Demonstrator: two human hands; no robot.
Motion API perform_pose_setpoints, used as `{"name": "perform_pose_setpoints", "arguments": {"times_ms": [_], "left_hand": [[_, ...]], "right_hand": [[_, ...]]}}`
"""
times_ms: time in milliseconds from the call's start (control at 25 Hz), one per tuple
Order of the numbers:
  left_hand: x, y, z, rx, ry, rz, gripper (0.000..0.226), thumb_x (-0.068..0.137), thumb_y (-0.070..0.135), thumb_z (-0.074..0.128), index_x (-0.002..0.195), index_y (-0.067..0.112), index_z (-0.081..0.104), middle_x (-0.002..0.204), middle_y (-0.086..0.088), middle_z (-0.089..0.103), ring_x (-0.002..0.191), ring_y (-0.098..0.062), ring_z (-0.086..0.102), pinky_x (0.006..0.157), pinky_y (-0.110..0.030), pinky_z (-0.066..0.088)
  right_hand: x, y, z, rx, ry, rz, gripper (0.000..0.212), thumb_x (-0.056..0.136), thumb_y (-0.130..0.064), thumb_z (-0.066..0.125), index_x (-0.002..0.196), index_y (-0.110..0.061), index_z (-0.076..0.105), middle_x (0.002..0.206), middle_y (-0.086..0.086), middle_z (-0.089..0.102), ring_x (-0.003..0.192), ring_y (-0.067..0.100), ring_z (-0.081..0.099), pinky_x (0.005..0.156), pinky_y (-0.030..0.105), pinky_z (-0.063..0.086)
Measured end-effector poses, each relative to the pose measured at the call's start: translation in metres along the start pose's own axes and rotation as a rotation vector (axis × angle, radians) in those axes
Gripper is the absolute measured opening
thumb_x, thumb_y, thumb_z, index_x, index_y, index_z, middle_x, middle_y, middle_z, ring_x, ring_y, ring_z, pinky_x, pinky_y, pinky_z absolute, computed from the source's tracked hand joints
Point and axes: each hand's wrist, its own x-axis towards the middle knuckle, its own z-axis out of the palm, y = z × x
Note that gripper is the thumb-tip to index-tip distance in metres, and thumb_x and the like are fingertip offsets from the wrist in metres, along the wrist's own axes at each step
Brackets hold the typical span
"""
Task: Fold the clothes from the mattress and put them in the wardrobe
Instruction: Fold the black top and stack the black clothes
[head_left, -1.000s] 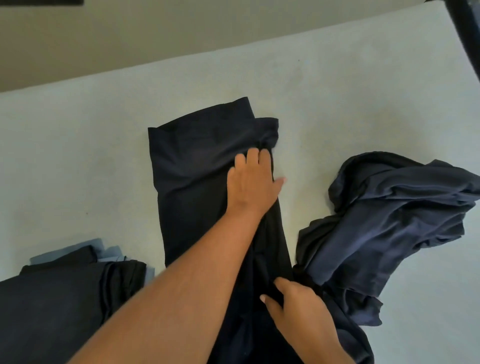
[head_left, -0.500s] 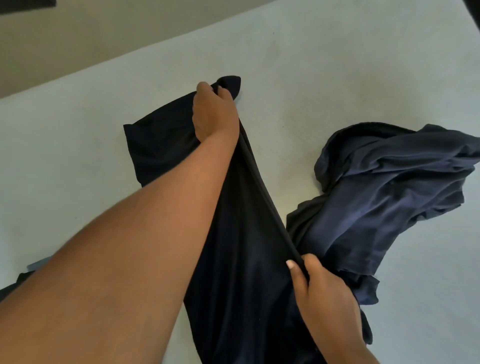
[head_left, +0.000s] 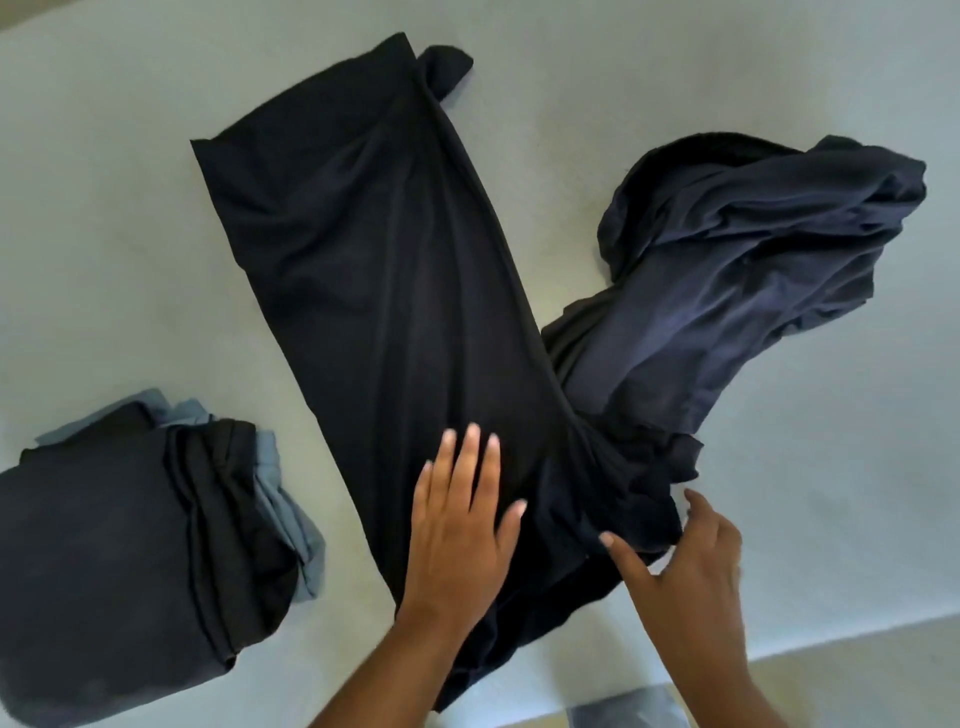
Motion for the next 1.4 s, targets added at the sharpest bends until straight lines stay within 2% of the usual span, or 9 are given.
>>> {"name": "perform_pose_setpoints", "arguments": {"times_ms": [160, 360, 600, 760, 920, 1040, 1160, 1320, 1400], "left_hand": [[-0.055, -0.027, 0.029, 0.177, -0.191, 0.049, 0.072, 0.101, 0.055, 0.035, 0.159, 0.014, 0.026, 0.167, -0.013, 0.026, 0.154, -0.036, 0.025, 0.120, -0.056, 0.025], [-0.070, -0.043, 0.032, 0.242, -0.141, 0.097, 0.072, 0.101, 0.056, 0.033, 0.159, 0.013, 0.028, 0.165, -0.016, 0.030, 0.153, -0.038, 0.025, 0.120, -0.055, 0.022], [-0.072, -0.028, 0.029, 0.217, -0.106, -0.019, 0.068, 0.102, 0.052, 0.031, 0.157, 0.011, 0.034, 0.164, -0.015, 0.032, 0.153, -0.036, 0.026, 0.120, -0.053, 0.025], [-0.054, 0.016, 0.016, -0.025, 0.008, 0.058, 0.056, 0.104, 0.038, 0.040, 0.151, 0.008, 0.042, 0.158, -0.012, 0.042, 0.149, -0.031, 0.037, 0.117, -0.047, 0.038], [-0.044, 0.070, -0.009, -0.568, -0.065, -0.040, 0.061, 0.104, 0.060, 0.032, 0.153, 0.024, 0.040, 0.155, 0.006, 0.042, 0.145, -0.007, 0.036, 0.118, -0.034, 0.040], [-0.050, 0.094, -0.042, -1.182, -0.268, -0.250, 0.075, 0.089, 0.081, 0.041, 0.154, 0.044, 0.032, 0.160, 0.019, 0.036, 0.147, 0.002, 0.033, 0.120, -0.034, 0.036], [-0.055, 0.082, -0.074, -1.639, -0.347, -0.508, 0.078, 0.080, 0.069, 0.070, 0.146, 0.032, 0.049, 0.140, 0.005, 0.064, 0.132, -0.012, 0.059, 0.113, -0.041, 0.045], [-0.053, 0.035, -0.085, -1.747, -0.284, -0.935, 0.036, 0.091, 0.031, 0.071, 0.119, 0.010, 0.067, 0.101, -0.012, 0.078, 0.098, -0.024, 0.076, 0.079, -0.037, 0.060], [-0.051, 0.017, -0.079, -1.677, -0.229, -1.047, 0.022, 0.094, 0.021, 0.069, 0.111, 0.007, 0.068, 0.092, -0.015, 0.078, 0.088, -0.028, 0.077, 0.071, -0.035, 0.059]], "right_hand": [[0.009, -0.001, -0.002, 0.443, -0.124, 0.160, 0.080, 0.074, -0.053, 0.083, 0.136, -0.028, 0.041, 0.123, -0.003, 0.060, 0.100, 0.015, 0.066, 0.081, 0.030, 0.055], [0.018, -0.003, -0.003, 0.527, -0.039, 0.115, 0.017, 0.095, -0.045, 0.066, 0.097, -0.028, 0.066, 0.088, -0.010, 0.070, 0.087, 0.011, 0.067, 0.072, 0.027, 0.052], [0.000, 0.004, -0.008, 0.397, 0.238, -0.114, 0.014, 0.103, -0.037, 0.054, 0.098, -0.027, 0.062, 0.091, -0.015, 0.061, 0.086, 0.008, 0.060, 0.076, 0.028, 0.052], [0.011, -0.008, -0.003, 0.508, -0.041, 0.001, 0.034, 0.090, -0.047, 0.072, 0.112, -0.031, 0.052, 0.099, -0.016, 0.061, 0.091, 0.005, 0.064, 0.074, 0.024, 0.055], [-0.008, -0.011, -0.018, 0.784, -0.156, 0.125, 0.008, 0.092, -0.023, 0.072, 0.096, -0.017, 0.070, 0.085, 0.004, 0.075, 0.085, 0.027, 0.074, 0.076, 0.046, 0.064], [-0.047, -0.017, -0.023, 0.624, -0.079, -0.182, 0.012, 0.093, -0.017, 0.069, 0.098, -0.027, 0.070, 0.087, -0.005, 0.071, 0.081, 0.015, 0.070, 0.076, 0.040, 0.062], [-0.072, -0.040, -0.011, 0.308, -0.112, -0.659, 0.032, 0.097, -0.020, 0.060, 0.128, -0.025, 0.064, 0.124, -0.010, 0.056, 0.105, 0.003, 0.060, 0.089, 0.019, 0.052], [-0.089, -0.062, 0.020, -0.199, -0.268, -1.018, 0.056, 0.098, -0.026, 0.043, 0.154, -0.019, 0.039, 0.148, -0.003, 0.047, 0.102, 0.014, 0.057, 0.091, 0.031, 0.053], [-0.090, -0.061, 0.025, -0.176, -0.374, -1.017, 0.056, 0.097, -0.030, 0.044, 0.152, -0.025, 0.040, 0.149, -0.009, 0.047, 0.104, 0.013, 0.055, 0.093, 0.031, 0.052]]}}
